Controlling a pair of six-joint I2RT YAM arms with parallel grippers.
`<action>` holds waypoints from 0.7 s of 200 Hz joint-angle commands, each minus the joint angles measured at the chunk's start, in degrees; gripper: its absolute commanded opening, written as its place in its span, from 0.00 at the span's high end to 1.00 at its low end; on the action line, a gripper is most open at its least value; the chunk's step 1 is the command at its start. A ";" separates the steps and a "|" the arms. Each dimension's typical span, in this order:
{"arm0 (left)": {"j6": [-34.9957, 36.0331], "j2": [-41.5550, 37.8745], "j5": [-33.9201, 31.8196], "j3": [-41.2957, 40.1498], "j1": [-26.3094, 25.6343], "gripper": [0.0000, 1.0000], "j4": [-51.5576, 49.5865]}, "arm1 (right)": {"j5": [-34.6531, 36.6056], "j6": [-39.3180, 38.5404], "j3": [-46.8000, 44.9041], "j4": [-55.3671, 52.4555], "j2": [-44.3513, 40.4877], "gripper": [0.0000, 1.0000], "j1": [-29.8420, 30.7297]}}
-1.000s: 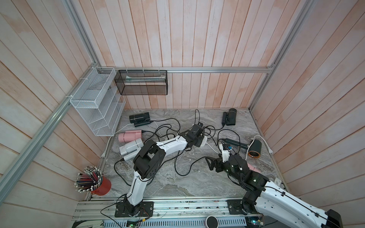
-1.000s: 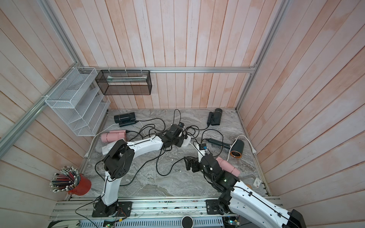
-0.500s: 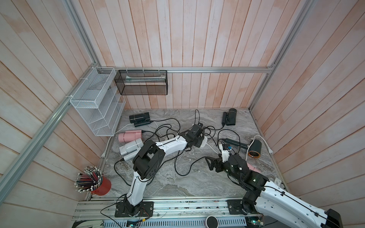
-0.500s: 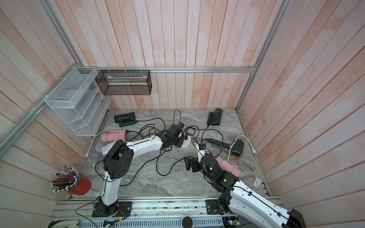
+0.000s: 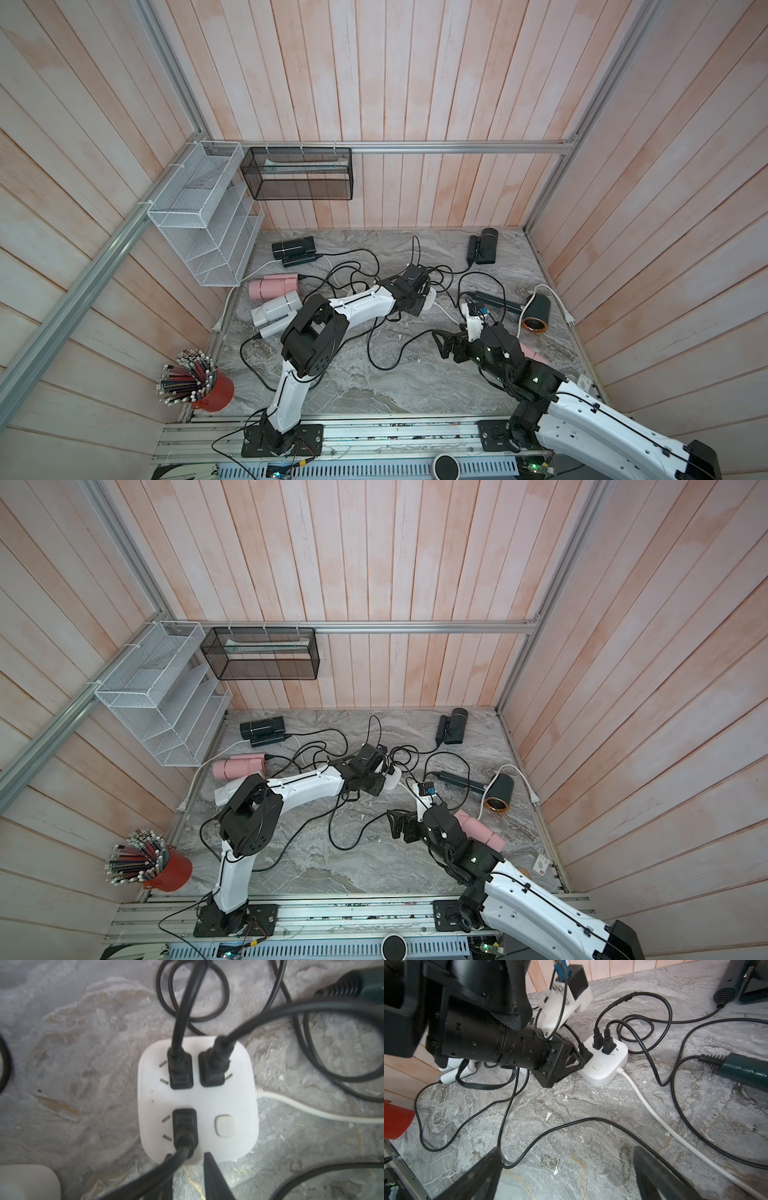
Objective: Charge the blow dryers
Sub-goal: Insert the plug into the socket.
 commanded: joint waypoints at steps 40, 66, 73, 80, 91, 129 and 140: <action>-1.44 -5.06 3.25 -4.02 -0.30 0.56 0.11 | 0.68 0.30 0.13 -1.15 -0.70 0.02 -0.21; -3.24 -11.22 5.41 -8.84 -0.26 0.52 3.96 | 0.91 -0.09 0.75 -0.98 -0.20 0.02 -0.21; -3.81 -12.94 5.87 -9.72 -0.30 0.50 4.56 | 1.14 -0.23 1.08 -1.08 -0.01 0.02 -0.21; -4.31 -14.61 6.15 -10.50 -0.30 0.48 4.84 | 1.34 -0.44 1.37 -1.07 0.25 0.02 -0.21; -5.09 -17.42 6.56 -11.69 -0.28 0.44 5.64 | 1.54 -0.83 1.84 -0.98 0.59 0.02 -0.21; -6.88 -27.00 6.79 -16.29 -0.11 0.23 8.27 | 3.84 -2.40 4.41 -1.13 1.92 0.01 -0.21; -7.01 -29.44 6.58 -17.32 0.21 0.17 8.66 | 5.47 -2.58 5.35 -1.11 2.40 0.01 -0.21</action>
